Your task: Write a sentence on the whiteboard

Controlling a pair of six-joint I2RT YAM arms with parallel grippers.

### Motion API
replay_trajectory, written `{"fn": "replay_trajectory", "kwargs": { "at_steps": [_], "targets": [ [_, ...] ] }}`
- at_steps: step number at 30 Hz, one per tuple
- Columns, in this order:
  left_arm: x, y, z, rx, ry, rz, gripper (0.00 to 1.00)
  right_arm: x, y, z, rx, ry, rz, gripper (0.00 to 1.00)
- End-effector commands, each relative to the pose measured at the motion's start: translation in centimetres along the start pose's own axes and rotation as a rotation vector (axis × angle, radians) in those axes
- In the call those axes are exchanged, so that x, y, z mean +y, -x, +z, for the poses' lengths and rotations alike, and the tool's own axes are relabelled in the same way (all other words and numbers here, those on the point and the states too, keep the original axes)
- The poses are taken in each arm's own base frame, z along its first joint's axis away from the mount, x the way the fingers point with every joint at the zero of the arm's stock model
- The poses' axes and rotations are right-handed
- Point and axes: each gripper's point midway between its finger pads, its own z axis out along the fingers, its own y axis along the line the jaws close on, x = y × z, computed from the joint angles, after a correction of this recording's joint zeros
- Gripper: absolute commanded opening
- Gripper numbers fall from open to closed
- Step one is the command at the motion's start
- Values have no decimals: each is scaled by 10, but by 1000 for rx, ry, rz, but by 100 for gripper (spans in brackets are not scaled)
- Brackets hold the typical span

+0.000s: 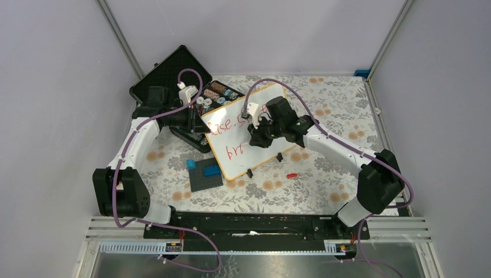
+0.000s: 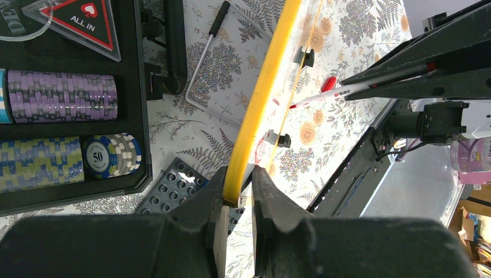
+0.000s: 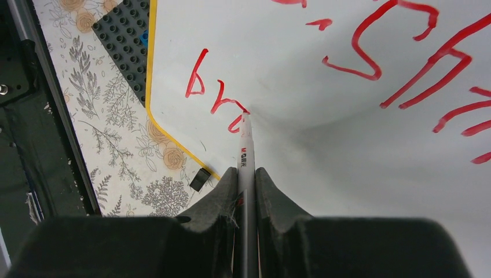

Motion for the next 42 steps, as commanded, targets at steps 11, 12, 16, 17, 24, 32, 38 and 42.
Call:
{"fn": "replay_trajectory", "kwargs": {
  "at_steps": [11,12,16,17,24,32,38,42],
  "targets": [
    [9,5,3,-9,60,90,0,-9,31,-3,-75,-28,-25,0],
    [9,4,3,-8,60,88,0,-11,29,-1,-72,-33,-24,0],
    [9,4,3,-7,60,89,0,-14,23,3,-54,-40,-20,0],
    [9,3,3,-7,60,90,0,-14,22,4,-51,-41,-22,0],
    [10,4,3,-7,63,89,0,-12,18,3,-45,-37,-19,0],
    [11,3,4,-5,66,88,0,11,34,-17,-87,55,-11,0],
    [10,3,3,-7,65,89,0,8,48,-38,-138,79,40,0],
    [10,3,2,-8,66,93,0,-3,43,-41,-134,49,46,0]
  ]
}}
